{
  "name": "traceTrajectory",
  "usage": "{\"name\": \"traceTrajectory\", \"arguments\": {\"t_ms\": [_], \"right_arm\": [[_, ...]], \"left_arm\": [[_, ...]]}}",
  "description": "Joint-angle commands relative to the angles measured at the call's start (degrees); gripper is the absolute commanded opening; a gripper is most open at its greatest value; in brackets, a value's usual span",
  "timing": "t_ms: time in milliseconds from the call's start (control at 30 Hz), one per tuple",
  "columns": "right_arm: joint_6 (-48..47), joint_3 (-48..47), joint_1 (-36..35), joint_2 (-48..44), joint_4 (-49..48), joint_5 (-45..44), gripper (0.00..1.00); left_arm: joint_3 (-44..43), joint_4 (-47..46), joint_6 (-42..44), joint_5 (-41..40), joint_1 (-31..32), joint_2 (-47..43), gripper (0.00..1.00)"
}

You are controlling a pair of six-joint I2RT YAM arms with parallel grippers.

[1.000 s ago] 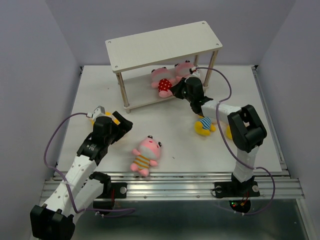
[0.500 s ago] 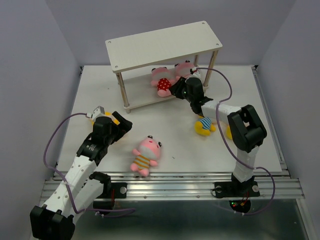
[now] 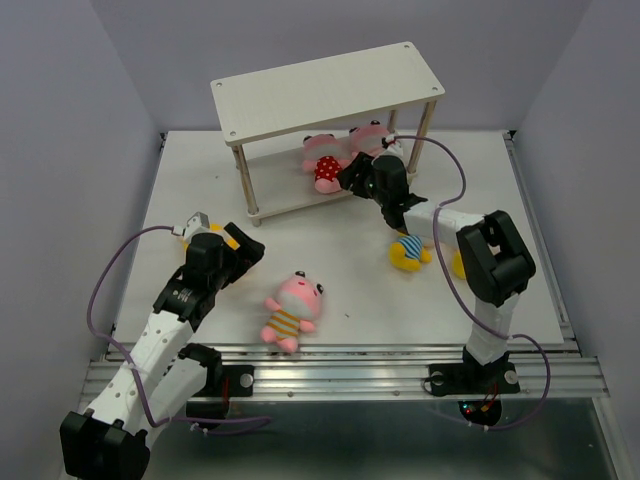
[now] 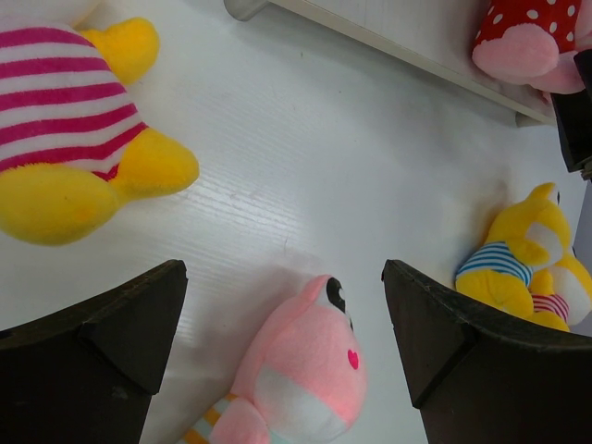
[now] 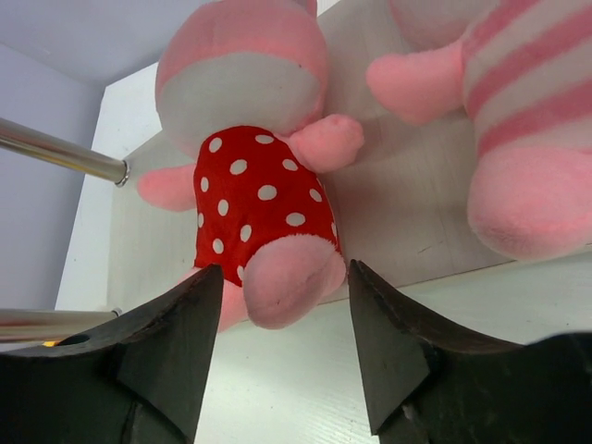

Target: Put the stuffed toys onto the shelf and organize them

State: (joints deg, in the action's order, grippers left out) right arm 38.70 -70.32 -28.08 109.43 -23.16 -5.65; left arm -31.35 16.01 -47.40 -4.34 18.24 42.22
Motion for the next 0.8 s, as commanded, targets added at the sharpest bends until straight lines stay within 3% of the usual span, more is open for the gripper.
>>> {"name": "traceTrajectory", "arguments": {"t_ms": [0,333,600,767], "right_arm": [[-1.17,0.45,0.48,-3.69,-2.51,-1.29,0.63],[-3.1,1.59,0.48,-8.6,-0.23,2.04,0.98],[-4.86,7.65,0.48,-16.25,3.47,4.95,1.0],[-4.95,15.98,0.48,-24.68,6.54,3.72,1.0]], "left_arm": [[-0.73,-1.51,0.46,-0.14,-0.31,-0.56,0.99],[-0.9,-0.37,0.64,0.82,-0.31,-0.82,0.99],[-0.73,5.95,0.29,7.03,-0.31,-2.66,0.99],[-1.69,15.61,-1.03,10.31,0.65,-4.77,0.99]]}}
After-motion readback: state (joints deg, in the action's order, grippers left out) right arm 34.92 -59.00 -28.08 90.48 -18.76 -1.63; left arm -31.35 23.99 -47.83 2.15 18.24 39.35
